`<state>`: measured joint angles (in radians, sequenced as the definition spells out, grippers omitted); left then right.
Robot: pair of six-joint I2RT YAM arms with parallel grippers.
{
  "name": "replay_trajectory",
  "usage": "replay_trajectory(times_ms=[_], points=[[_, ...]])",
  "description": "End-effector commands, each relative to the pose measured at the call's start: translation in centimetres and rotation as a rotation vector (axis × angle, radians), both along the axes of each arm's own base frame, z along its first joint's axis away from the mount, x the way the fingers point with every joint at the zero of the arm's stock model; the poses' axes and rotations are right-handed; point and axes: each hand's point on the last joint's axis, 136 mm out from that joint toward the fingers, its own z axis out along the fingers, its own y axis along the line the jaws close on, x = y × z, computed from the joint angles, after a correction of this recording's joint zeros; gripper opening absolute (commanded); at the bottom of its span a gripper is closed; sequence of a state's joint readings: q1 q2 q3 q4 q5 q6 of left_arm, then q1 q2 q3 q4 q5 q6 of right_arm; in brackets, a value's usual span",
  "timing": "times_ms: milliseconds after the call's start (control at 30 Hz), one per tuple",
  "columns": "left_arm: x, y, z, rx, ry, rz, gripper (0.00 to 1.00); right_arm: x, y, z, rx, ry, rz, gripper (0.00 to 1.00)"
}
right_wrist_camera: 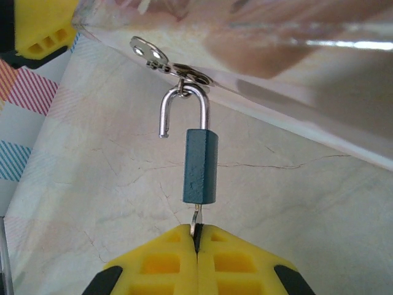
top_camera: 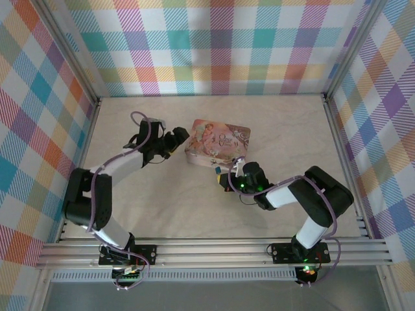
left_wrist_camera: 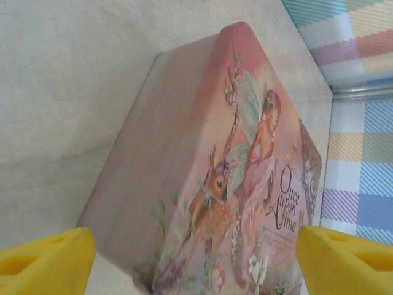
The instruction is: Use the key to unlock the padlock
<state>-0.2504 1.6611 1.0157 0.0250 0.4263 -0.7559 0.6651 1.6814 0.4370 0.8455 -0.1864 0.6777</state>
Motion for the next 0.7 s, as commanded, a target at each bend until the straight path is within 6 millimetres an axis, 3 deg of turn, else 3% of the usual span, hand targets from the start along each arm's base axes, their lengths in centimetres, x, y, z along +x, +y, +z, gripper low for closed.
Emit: replay_trajectory(times_ms=[0,300,667], points=[[0.9,-0.9,-0.1,-0.021,-0.018,-0.104,0.84,0.1,-0.4,-1.2,0.02,0.063,-0.031,0.0],[2.3,-2.6,-1.9,-0.034,-0.002,-0.213,0.82,0.3,-0.6,-2.3,0.007,0.087,-0.045,0.0],[0.2,-1.7,-6.7,0.05,0.096,-0.233,0.69,0.6,-1.1,-2.6,-0.005,0.095,-0.06,0.0]])
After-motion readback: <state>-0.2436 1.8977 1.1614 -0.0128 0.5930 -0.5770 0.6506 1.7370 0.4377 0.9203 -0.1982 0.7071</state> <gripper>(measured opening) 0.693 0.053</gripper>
